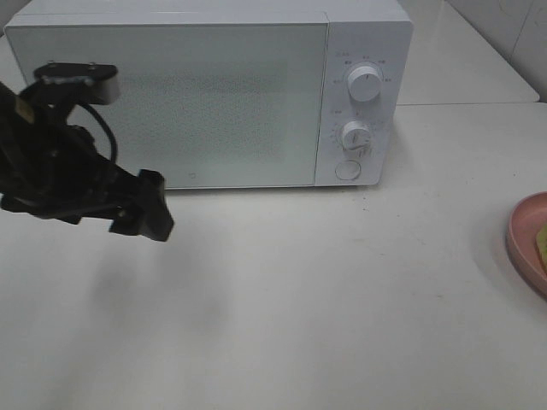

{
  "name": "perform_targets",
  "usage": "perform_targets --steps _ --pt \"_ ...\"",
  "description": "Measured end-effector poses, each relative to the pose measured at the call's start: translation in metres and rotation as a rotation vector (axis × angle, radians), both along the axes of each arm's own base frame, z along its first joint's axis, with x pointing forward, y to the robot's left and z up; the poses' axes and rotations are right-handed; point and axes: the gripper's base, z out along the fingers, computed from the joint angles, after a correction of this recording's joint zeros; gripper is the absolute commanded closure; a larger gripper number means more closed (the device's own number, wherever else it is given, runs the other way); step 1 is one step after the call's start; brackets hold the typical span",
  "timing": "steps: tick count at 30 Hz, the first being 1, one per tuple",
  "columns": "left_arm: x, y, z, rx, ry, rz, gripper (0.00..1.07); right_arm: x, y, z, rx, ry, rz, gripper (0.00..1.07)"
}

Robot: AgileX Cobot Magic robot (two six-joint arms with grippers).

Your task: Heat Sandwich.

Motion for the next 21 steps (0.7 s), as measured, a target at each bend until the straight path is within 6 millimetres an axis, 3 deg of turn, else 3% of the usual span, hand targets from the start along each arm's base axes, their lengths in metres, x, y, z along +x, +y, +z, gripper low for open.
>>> perform_targets --steps 4,5,8,11,13,15,21 --pt "0.003 0.023 0.007 0.009 0.031 0.072 0.03 0.000 0.000 0.000 0.000 0.000 0.000 0.31" --pt "0.005 0.040 0.011 0.017 0.049 0.115 0.03 0.000 0.000 0.000 0.000 0.000 0.000 0.31" --pt "0.004 0.054 0.017 0.020 0.060 0.157 0.03 0.000 0.000 0.000 0.000 0.000 0.000 0.31" --pt "-0.001 0.083 0.028 0.047 0.077 0.228 0.03 0.000 0.000 0.000 0.000 0.000 0.000 0.31" --pt "-0.003 0.088 0.031 0.055 0.081 0.241 0.03 0.000 0.000 0.000 0.000 0.000 0.000 0.31" --pt "-0.012 0.106 0.040 0.102 0.088 0.272 0.03 0.000 0.000 0.000 0.000 0.000 0.000 0.31" --pt "-0.036 0.131 0.058 0.198 0.119 0.311 0.03 0.000 0.000 0.000 0.000 0.000 0.000 0.31"
